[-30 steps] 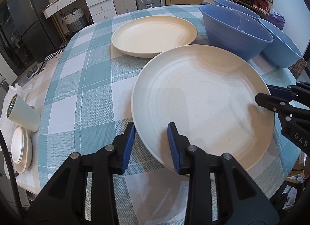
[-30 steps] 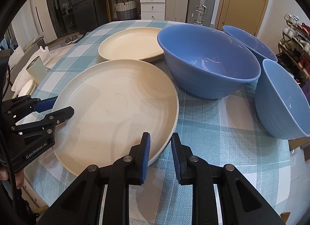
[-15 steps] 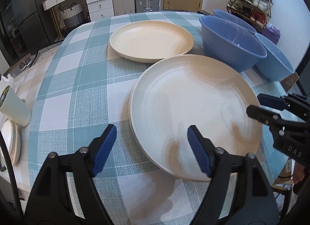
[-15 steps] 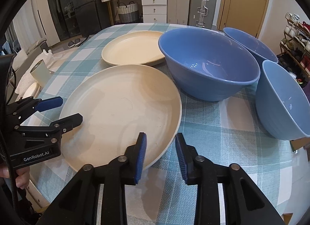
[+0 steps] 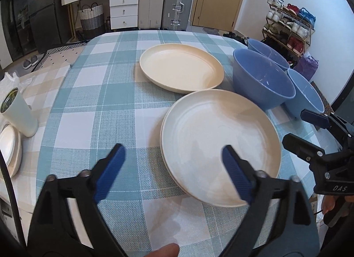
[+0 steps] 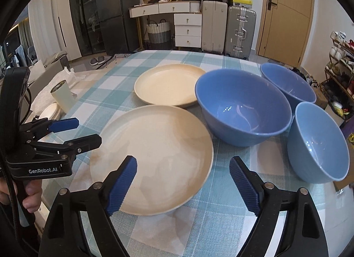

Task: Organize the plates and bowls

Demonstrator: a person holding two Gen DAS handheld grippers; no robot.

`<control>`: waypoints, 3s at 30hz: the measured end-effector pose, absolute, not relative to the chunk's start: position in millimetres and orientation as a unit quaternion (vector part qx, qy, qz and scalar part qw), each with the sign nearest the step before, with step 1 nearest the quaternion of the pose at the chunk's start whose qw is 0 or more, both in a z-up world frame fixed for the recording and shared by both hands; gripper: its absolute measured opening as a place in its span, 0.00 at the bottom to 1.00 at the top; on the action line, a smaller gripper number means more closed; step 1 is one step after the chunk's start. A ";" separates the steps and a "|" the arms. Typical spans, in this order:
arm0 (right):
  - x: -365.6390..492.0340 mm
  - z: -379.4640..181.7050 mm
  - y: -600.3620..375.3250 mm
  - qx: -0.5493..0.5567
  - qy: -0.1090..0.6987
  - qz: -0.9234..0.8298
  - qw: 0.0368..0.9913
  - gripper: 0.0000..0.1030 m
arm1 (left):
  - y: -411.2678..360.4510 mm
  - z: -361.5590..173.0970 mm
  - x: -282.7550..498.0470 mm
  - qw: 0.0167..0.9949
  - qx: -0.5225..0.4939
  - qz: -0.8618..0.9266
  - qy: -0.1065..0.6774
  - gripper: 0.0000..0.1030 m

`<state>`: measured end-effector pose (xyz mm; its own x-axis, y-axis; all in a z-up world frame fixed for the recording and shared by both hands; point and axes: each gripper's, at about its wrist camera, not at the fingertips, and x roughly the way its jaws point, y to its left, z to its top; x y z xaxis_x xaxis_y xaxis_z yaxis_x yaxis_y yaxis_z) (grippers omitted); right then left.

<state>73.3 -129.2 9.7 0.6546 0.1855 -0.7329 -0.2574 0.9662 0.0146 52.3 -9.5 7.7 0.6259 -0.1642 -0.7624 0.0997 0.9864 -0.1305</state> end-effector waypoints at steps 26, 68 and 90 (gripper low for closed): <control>119.2 94.6 -149.4 -0.037 0.352 0.182 0.917 0.98 | 8.2 63.4 64.9 0.922 -0.065 -0.026 0.381 0.98; 299.8 67.7 -117.2 -0.075 0.439 0.192 0.874 0.98 | 26.7 14.7 206.1 0.889 -0.083 0.008 0.451 0.98; 377.4 0.3 -108.5 -0.101 0.547 0.195 0.808 0.98 | 31.3 -23.2 263.1 0.866 -0.103 0.018 0.489 0.98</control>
